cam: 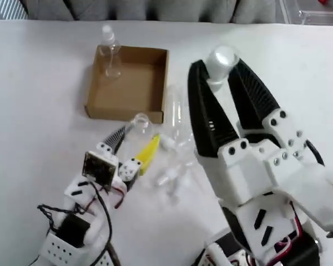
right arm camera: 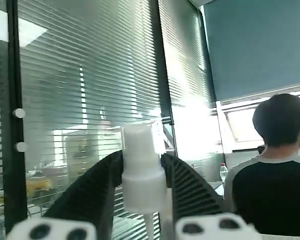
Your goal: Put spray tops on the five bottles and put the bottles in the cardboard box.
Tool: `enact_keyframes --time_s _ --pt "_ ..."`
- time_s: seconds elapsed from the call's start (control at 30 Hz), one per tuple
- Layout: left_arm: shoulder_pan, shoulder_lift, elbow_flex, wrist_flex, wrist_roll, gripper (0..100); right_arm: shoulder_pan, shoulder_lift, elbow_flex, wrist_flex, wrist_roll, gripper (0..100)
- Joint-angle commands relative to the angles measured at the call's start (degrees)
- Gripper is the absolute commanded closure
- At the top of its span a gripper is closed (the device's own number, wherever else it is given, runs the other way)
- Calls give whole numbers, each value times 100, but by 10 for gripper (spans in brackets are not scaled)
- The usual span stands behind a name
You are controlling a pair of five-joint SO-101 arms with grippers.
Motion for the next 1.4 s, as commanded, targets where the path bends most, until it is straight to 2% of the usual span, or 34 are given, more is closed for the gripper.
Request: enact_keyframes --time_s 0.0,0.1,0.4,0.97,1.1,1.37 --pt "75 -101 -18 -343 -62 980 -312 242 -308 -119 -53 984" --pt "75 -101 -18 -343 -62 980 -585 57 97 -189 -53 984" --pt "75 -101 -18 -343 -62 980 -611 -523 2040 -2009 352 984" --pt "57 -101 -18 -299 -62 980 -646 514 2171 -3169 325 984" --pt "40 -101 -18 -299 -62 980 -637 497 2488 -3266 9 984" --pt "40 -101 -18 -316 -62 980 -629 435 3121 -3741 -18 984"
